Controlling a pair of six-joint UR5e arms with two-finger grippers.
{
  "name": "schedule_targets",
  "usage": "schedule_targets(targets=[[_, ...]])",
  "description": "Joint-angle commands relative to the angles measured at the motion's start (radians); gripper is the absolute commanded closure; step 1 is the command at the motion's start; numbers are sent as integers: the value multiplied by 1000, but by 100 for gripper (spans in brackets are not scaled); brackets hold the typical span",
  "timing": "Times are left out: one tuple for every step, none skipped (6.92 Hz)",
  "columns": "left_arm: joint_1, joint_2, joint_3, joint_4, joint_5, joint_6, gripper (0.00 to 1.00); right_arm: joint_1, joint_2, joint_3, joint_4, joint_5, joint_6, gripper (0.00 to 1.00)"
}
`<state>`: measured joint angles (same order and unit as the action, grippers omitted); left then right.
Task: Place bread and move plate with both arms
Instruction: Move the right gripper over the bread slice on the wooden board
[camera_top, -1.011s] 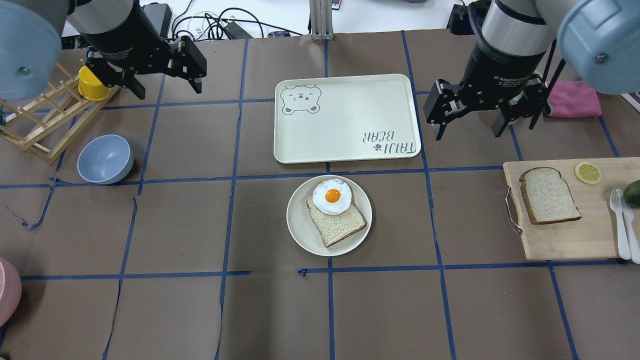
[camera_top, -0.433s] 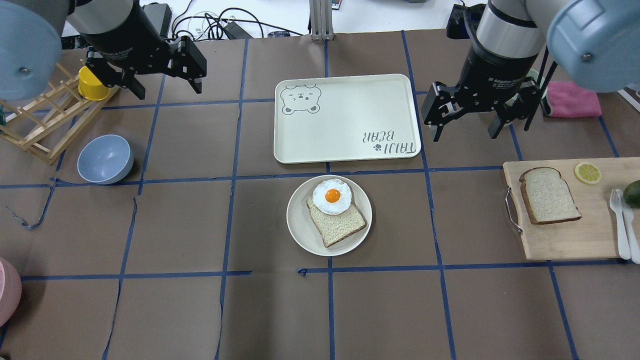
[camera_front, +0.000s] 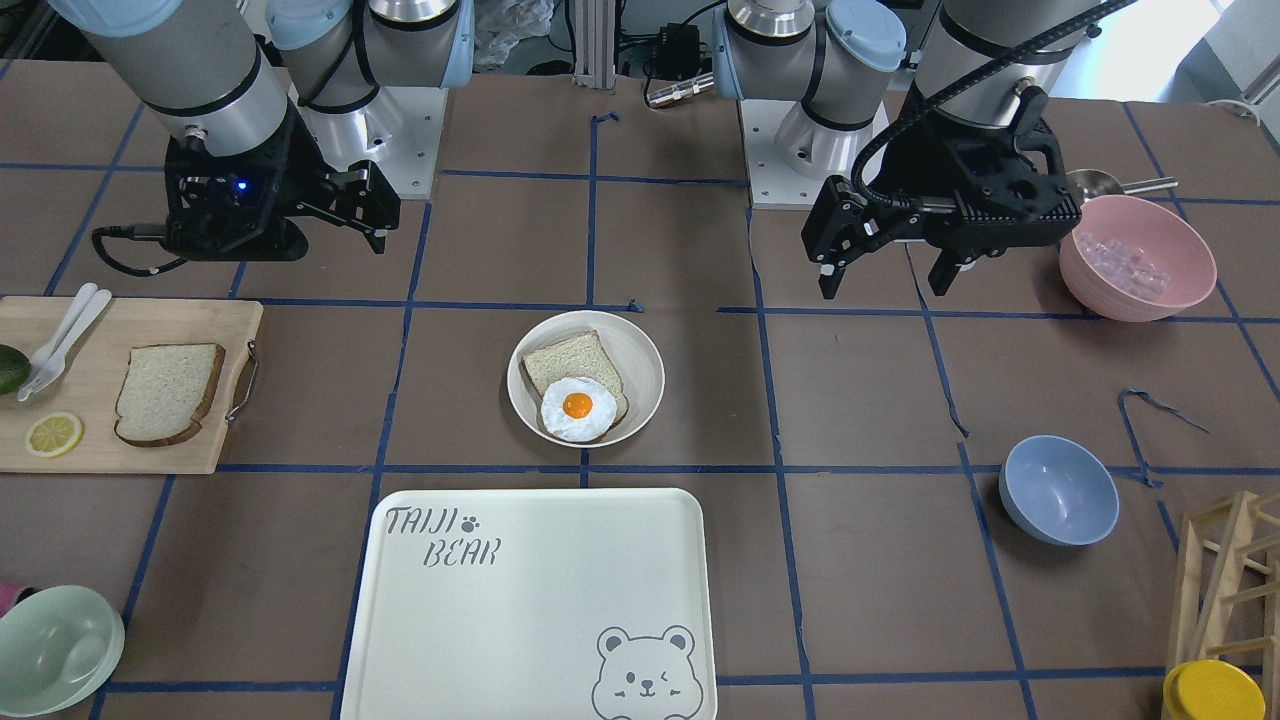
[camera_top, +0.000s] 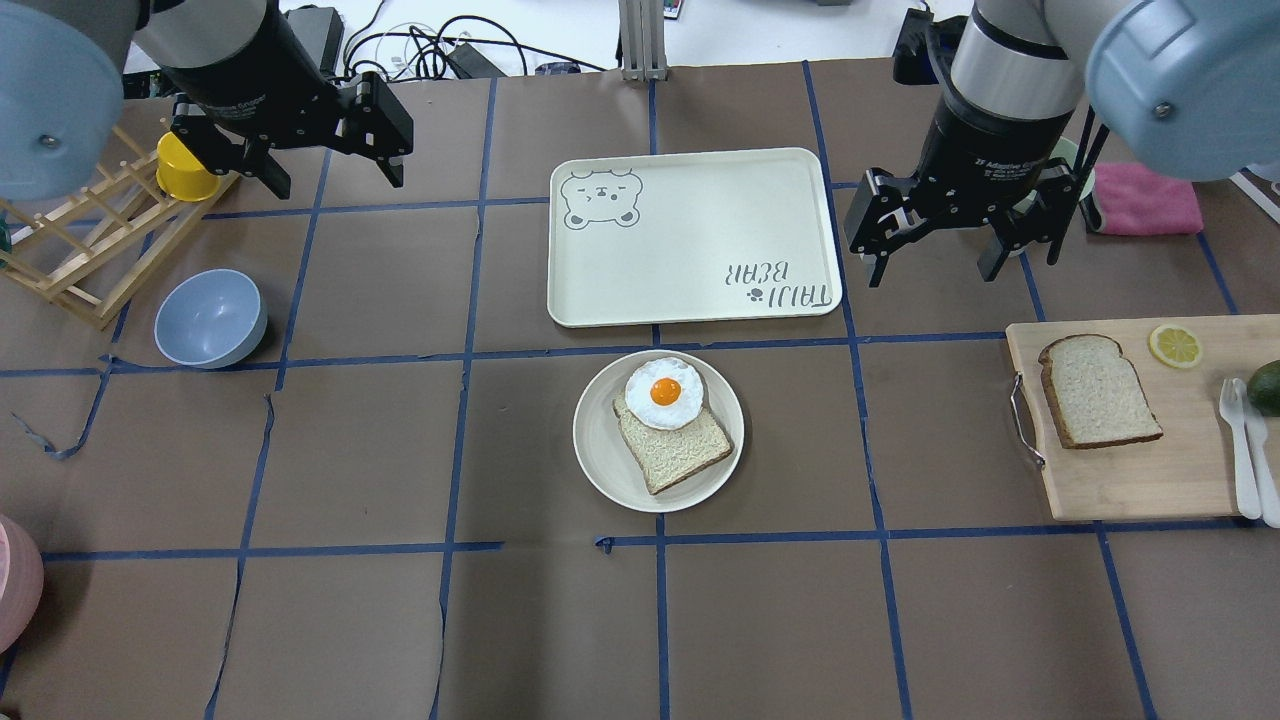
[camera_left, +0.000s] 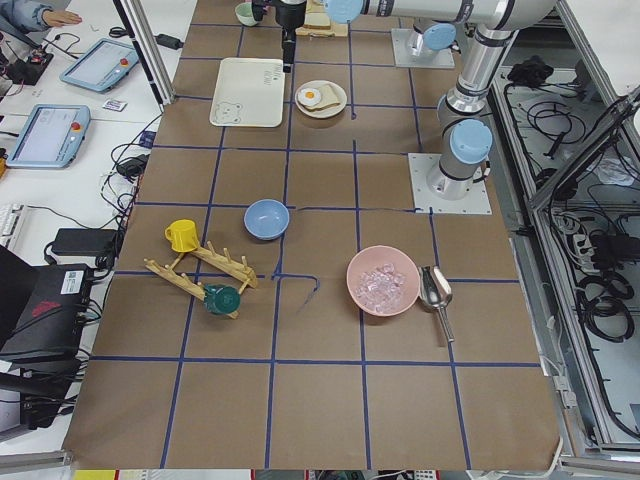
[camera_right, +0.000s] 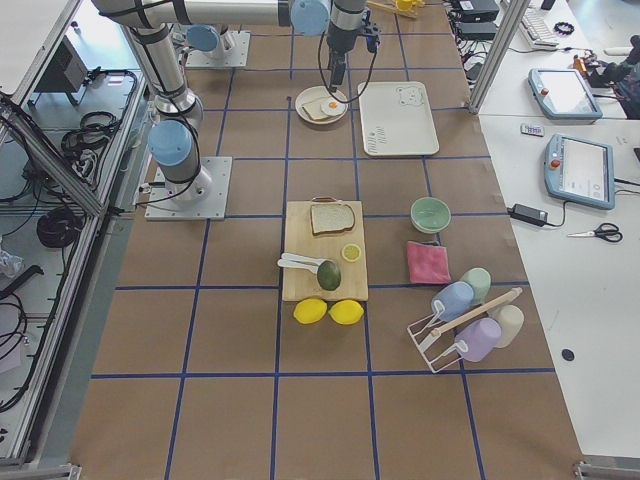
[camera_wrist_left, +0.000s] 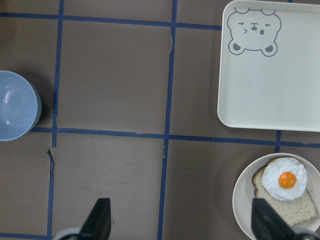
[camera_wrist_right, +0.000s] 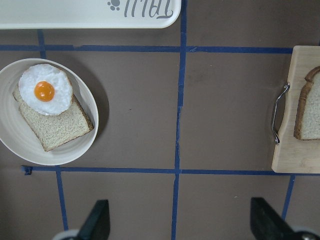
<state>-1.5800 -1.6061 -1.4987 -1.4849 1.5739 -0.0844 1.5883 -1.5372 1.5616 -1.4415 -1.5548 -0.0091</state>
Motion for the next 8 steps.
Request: schedule_targets(targets=[[0,0,0,0,0,0,0,-39,8,2,-7,-2,-12,0],[0,0,0,0,0,0,0,-112,9,3,-4,-2,-11,0],[0,0,0,0,0,0,0,-181,12,23,-3,1,-11,0],[0,0,0,0,0,0,0,-210,22,58,-54,-25,-11,0],[0,-2,-2,0,2,2,0,-212,37,102,-133,-92,-11,0],[2,-2,0,0,0,2,0,-221,54,144,-199,-115,-12,0],[2,-2,-2,0,2,2,0,-253,77,178,-255,-145,-12,0],[2,-2,-2,0,0,2,0,-296,101,210,-307,-143,-12,0]])
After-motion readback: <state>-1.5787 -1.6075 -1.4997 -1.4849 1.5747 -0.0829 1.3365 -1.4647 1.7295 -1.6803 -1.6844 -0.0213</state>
